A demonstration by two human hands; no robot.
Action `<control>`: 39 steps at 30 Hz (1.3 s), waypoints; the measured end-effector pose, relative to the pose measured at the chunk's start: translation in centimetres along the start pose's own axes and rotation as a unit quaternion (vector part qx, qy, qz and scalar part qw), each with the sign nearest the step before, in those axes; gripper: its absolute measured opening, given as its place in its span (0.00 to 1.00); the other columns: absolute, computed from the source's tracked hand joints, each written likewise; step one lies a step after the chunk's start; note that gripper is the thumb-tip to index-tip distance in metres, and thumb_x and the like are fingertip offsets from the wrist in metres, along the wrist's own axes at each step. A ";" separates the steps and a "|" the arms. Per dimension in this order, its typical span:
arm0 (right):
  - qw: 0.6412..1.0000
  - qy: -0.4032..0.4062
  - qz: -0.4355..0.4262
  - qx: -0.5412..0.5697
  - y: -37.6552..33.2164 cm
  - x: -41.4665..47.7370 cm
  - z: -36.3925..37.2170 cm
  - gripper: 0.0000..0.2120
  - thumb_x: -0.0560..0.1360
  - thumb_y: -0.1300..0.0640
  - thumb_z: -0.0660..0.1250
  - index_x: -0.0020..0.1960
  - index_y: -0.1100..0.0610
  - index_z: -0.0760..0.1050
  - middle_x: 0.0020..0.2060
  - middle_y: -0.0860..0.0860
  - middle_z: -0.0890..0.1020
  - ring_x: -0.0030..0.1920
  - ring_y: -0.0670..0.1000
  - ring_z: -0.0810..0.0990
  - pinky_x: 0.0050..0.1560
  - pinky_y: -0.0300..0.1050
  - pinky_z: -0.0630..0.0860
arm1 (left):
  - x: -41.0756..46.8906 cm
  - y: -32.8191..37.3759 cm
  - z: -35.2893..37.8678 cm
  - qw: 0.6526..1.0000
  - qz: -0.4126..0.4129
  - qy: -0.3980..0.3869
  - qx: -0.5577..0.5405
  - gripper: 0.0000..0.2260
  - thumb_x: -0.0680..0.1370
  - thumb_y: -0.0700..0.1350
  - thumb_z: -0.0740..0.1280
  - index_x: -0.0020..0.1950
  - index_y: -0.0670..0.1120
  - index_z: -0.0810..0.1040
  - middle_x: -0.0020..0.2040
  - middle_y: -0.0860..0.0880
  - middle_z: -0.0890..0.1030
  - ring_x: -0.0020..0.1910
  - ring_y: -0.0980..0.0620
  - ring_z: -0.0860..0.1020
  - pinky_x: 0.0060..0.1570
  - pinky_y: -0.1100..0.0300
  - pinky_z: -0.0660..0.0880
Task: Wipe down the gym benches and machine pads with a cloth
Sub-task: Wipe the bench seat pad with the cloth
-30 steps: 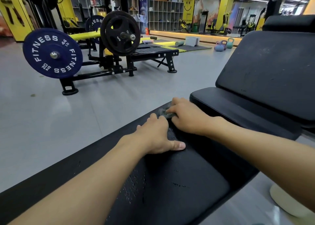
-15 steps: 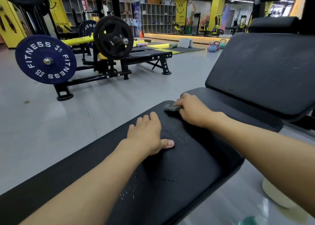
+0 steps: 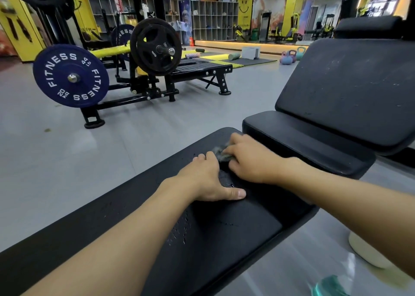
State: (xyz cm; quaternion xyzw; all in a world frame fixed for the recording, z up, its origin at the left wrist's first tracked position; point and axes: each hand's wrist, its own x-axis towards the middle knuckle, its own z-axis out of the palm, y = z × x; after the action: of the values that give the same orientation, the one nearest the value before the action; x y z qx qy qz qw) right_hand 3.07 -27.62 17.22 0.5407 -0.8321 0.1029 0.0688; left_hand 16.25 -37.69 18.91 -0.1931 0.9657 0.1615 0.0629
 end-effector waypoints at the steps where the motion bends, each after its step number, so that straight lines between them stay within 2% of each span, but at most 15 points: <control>1: 1.000 -0.014 -0.023 0.012 -0.4 -1.0 -0.2 0.14 0.75 0.57 0.59 0.55 0.54 0.80 0.52 0.51 0.72 0.52 0.56 0.71 0.56 0.55 0.71 | 0.0 0.0 0.1 1.000 0.002 0.003 0.003 0.44 0.67 0.71 0.72 0.69 0.42 0.62 0.66 0.45 0.70 0.67 0.45 0.69 0.58 0.55 0.70; 2: 1.000 -0.009 -0.028 0.009 0.1 -1.4 -0.5 0.14 0.77 0.56 0.59 0.58 0.51 0.79 0.54 0.49 0.73 0.54 0.54 0.70 0.58 0.54 0.70 | 0.0 -0.1 0.1 1.000 0.003 0.005 0.004 0.44 0.67 0.71 0.72 0.69 0.42 0.62 0.66 0.44 0.70 0.67 0.45 0.69 0.59 0.54 0.70; 4: 0.999 0.031 0.032 -0.022 2.5 -1.0 -1.1 0.17 0.78 0.55 0.60 0.65 0.45 0.77 0.60 0.47 0.73 0.61 0.55 0.68 0.61 0.52 0.67 | -0.1 0.0 0.3 1.000 0.005 0.003 0.003 0.44 0.67 0.71 0.71 0.69 0.43 0.62 0.67 0.45 0.69 0.68 0.45 0.69 0.62 0.53 0.70; 7: 0.991 0.054 0.121 0.002 3.9 -0.2 -0.9 0.18 0.78 0.59 0.60 0.66 0.50 0.77 0.61 0.55 0.73 0.62 0.61 0.69 0.64 0.54 0.69 | -0.1 -0.2 0.3 1.000 0.004 0.001 0.000 0.43 0.67 0.72 0.70 0.68 0.43 0.62 0.66 0.45 0.68 0.68 0.45 0.68 0.63 0.51 0.71; 11: 1.000 -0.006 0.005 0.024 1.0 -2.5 -1.0 0.15 0.77 0.59 0.61 0.61 0.54 0.80 0.55 0.54 0.74 0.55 0.57 0.72 0.61 0.52 0.69 | 0.3 -0.3 0.4 1.000 0.005 0.003 0.016 0.44 0.66 0.73 0.70 0.67 0.43 0.63 0.66 0.45 0.69 0.68 0.45 0.68 0.65 0.48 0.71; 13: 0.999 -0.010 0.001 0.040 2.2 -2.7 -1.7 0.16 0.76 0.62 0.63 0.60 0.52 0.81 0.55 0.54 0.76 0.56 0.56 0.73 0.61 0.50 0.70 | 0.4 -0.3 0.5 1.000 0.004 0.002 0.016 0.45 0.66 0.73 0.70 0.68 0.43 0.62 0.67 0.44 0.69 0.69 0.44 0.68 0.65 0.47 0.71; 17: 0.985 0.068 0.149 0.055 4.7 -1.6 -1.6 0.17 0.77 0.64 0.60 0.61 0.55 0.80 0.57 0.55 0.75 0.59 0.60 0.74 0.60 0.47 0.70 | 0.1 -0.4 0.6 1.000 0.004 0.004 0.001 0.44 0.66 0.73 0.70 0.69 0.43 0.62 0.67 0.45 0.68 0.68 0.45 0.68 0.66 0.47 0.70; 20: 0.998 0.041 0.048 0.018 2.2 -3.2 -1.0 0.16 0.75 0.63 0.61 0.59 0.55 0.81 0.56 0.53 0.75 0.56 0.58 0.73 0.59 0.49 0.71 | 0.3 -0.4 0.6 1.000 0.005 0.007 0.010 0.44 0.66 0.73 0.70 0.68 0.43 0.62 0.67 0.45 0.68 0.68 0.45 0.68 0.65 0.47 0.70; 22: 0.999 -0.003 -0.013 0.044 1.2 -4.6 -1.6 0.16 0.75 0.63 0.63 0.59 0.54 0.81 0.56 0.51 0.75 0.55 0.54 0.73 0.59 0.44 0.69 | 0.4 -0.4 0.7 1.000 0.005 0.007 0.016 0.44 0.66 0.73 0.70 0.68 0.43 0.62 0.67 0.44 0.68 0.68 0.44 0.68 0.65 0.46 0.70; 24: 0.999 -0.005 0.007 0.052 2.5 -4.3 -2.2 0.18 0.74 0.65 0.64 0.60 0.53 0.81 0.55 0.49 0.75 0.57 0.53 0.74 0.59 0.40 0.67 | 0.4 -0.5 0.7 1.000 0.005 0.009 0.014 0.44 0.66 0.73 0.69 0.68 0.44 0.62 0.67 0.45 0.68 0.69 0.45 0.67 0.65 0.46 0.70; 27: 0.991 0.052 0.116 0.050 4.0 -3.3 -2.2 0.17 0.75 0.65 0.62 0.61 0.55 0.81 0.56 0.52 0.76 0.59 0.57 0.75 0.60 0.43 0.68 | 0.1 -0.6 0.9 1.000 0.009 0.020 0.004 0.43 0.67 0.74 0.69 0.68 0.44 0.63 0.66 0.46 0.68 0.68 0.45 0.67 0.65 0.47 0.70; 31: 0.999 0.009 0.024 0.036 0.3 -5.2 -1.8 0.12 0.76 0.56 0.61 0.55 0.54 0.81 0.51 0.50 0.74 0.53 0.54 0.73 0.56 0.48 0.71 | -0.3 -1.0 1.6 0.998 0.023 0.056 -0.014 0.40 0.68 0.73 0.68 0.65 0.46 0.65 0.64 0.49 0.68 0.65 0.47 0.69 0.61 0.50 0.70; 33: 0.999 -0.009 0.012 0.033 0.7 -5.9 -2.2 0.12 0.78 0.54 0.61 0.56 0.52 0.81 0.53 0.48 0.74 0.54 0.52 0.73 0.57 0.49 0.71 | -0.7 -1.1 2.1 0.995 0.034 0.077 -0.044 0.38 0.69 0.72 0.68 0.65 0.46 0.65 0.64 0.51 0.66 0.63 0.46 0.69 0.63 0.50 0.68; 37: 0.988 0.058 0.142 0.036 3.0 -5.0 -2.5 0.13 0.76 0.62 0.61 0.56 0.55 0.81 0.56 0.53 0.74 0.58 0.59 0.73 0.60 0.50 0.71 | -1.1 -1.4 3.0 0.991 0.046 0.100 -0.072 0.35 0.72 0.70 0.65 0.67 0.46 0.66 0.67 0.52 0.65 0.68 0.48 0.67 0.77 0.45 0.53; 39: 0.992 0.041 0.118 0.021 1.7 -5.5 -2.2 0.13 0.74 0.63 0.61 0.55 0.56 0.80 0.55 0.54 0.73 0.57 0.58 0.73 0.58 0.50 0.72 | -1.2 -1.7 3.7 0.988 0.054 0.125 -0.074 0.34 0.73 0.71 0.63 0.68 0.47 0.66 0.67 0.54 0.66 0.70 0.52 0.66 0.78 0.46 0.49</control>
State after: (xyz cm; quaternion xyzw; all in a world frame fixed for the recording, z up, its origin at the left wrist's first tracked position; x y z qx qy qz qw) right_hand 3.76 -21.59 17.96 0.4350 -0.8844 0.1495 0.0789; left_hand 18.23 -37.51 15.19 -0.1637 0.9604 0.2102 -0.0815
